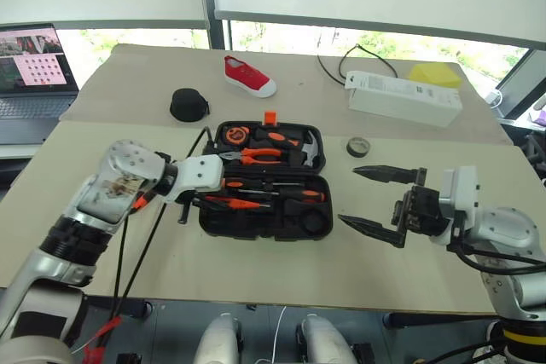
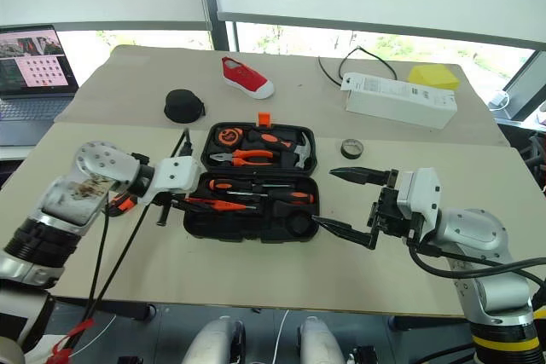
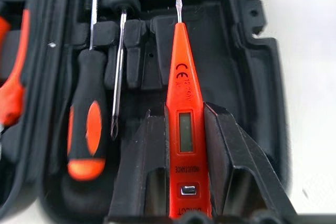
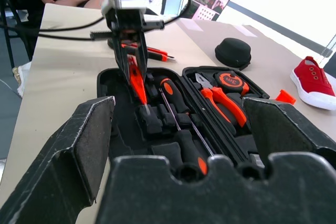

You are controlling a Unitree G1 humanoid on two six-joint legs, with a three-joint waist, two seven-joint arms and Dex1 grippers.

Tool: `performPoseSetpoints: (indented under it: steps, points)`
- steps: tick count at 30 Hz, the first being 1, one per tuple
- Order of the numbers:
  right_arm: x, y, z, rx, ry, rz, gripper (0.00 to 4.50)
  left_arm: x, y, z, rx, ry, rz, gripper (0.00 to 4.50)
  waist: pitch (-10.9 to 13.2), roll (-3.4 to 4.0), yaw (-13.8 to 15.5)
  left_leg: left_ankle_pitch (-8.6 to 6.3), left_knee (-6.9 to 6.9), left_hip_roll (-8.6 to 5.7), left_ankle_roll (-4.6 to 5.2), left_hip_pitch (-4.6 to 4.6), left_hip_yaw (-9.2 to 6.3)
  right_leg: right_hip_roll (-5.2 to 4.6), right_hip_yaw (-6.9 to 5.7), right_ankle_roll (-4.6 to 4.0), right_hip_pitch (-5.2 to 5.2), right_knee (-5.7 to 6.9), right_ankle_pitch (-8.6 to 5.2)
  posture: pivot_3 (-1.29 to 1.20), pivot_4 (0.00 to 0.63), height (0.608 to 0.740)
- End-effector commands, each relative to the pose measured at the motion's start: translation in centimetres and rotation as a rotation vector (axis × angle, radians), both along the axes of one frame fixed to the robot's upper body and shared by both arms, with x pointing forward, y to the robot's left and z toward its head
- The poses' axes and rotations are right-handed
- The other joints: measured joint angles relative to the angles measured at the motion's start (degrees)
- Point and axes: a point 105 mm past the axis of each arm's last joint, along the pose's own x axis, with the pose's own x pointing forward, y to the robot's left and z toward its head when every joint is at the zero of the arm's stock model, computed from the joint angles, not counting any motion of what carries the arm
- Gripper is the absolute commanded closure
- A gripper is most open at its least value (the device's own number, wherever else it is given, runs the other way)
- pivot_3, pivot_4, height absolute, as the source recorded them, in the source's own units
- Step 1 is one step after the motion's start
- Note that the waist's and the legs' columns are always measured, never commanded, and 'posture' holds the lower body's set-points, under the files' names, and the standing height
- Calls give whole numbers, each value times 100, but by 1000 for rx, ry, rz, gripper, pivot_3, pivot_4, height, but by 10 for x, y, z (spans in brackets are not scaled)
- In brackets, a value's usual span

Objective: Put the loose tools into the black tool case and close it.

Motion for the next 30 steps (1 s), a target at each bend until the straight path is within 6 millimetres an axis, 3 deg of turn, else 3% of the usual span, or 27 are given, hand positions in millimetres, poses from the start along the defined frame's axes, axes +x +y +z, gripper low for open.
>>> performPoseSetpoints:
  steps: [1, 7, 24, 30]
  points:
    - [-6, 2, 10, 19, -42, 2, 0, 13, 2, 2, 45, -63, -1, 4015, 0, 0, 0, 0, 2, 0, 0, -1, -1, 0, -1, 0, 0, 0, 0, 0, 150, 740]
    - [-6, 3, 11, 27, -49, -8, 0, 25, -5, 3, 23, -80, 35, 4015, 0, 0, 1, 0, 11, -1, 0, -4, -3, -1, -2, 3, 2, 1, 1, 0, 150, 740]
    - [-8, 2, 2, -25, 17, -3, 0, 7, 7, -28, 269, 37, 73, 4015, -3, 4, -34, -1, 15, 7, 1, -1, -8, 10, -1, 3, 5, 4, 2, 0, 150, 740]
    - [-6, 1, -1, -62, 55, 7, 0, 3, 11, -42, 255, 92, 121, 4015, -9, 14, -48, -2, 14, 17, 3, 15, -7, 21, 6, 2, 14, 4, 2, 0, 150, 740]
